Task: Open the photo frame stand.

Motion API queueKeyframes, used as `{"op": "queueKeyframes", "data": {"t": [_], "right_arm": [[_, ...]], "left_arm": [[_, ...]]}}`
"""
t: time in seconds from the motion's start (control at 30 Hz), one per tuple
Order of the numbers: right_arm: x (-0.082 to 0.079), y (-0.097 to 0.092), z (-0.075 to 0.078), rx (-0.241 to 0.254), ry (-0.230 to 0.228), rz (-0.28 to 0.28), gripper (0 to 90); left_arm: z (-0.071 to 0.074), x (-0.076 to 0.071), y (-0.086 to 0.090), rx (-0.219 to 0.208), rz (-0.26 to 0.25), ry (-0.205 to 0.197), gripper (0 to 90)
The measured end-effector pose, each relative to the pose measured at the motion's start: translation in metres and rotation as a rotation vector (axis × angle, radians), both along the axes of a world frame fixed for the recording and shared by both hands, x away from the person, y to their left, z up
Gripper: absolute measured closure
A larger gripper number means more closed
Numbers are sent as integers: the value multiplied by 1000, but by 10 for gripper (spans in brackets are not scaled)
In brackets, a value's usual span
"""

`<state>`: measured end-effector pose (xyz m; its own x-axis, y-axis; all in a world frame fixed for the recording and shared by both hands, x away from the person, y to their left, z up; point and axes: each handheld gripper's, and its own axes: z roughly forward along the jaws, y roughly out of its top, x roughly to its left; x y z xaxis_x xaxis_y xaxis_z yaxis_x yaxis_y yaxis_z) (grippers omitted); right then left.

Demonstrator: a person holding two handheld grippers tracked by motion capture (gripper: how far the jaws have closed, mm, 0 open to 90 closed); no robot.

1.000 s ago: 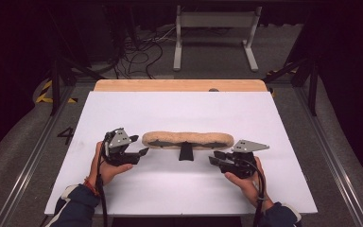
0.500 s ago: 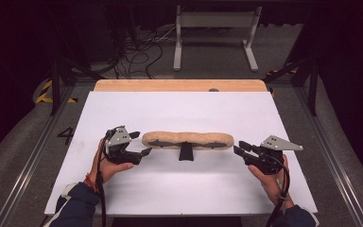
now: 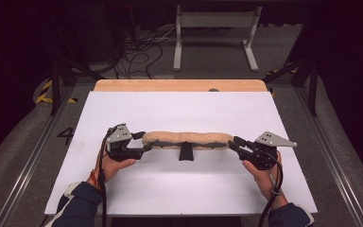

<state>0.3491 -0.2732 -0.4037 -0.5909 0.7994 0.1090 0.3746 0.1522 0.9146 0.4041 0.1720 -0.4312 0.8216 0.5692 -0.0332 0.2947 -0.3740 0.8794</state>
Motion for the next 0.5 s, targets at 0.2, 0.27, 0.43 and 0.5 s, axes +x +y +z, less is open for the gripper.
{"op": "queueKeyframes", "data": {"t": [0.2, 0.27, 0.43, 0.5], "right_arm": [[3, 0, -3, 0, 19, -2, 645], [4, 0, -3, -4, 19, -4, 641], [5, -1, -3, -2, 25, 7, 625], [4, 0, -3, -20, 25, 5, 620]], "left_arm": [[-5, 4, 5, -55, 7, 29, 456], [-6, 5, 5, -59, 5, 32, 460], [-5, 3, 3, -39, 7, 23, 458], [-5, 3, 3, -47, 5, 22, 456]]}}
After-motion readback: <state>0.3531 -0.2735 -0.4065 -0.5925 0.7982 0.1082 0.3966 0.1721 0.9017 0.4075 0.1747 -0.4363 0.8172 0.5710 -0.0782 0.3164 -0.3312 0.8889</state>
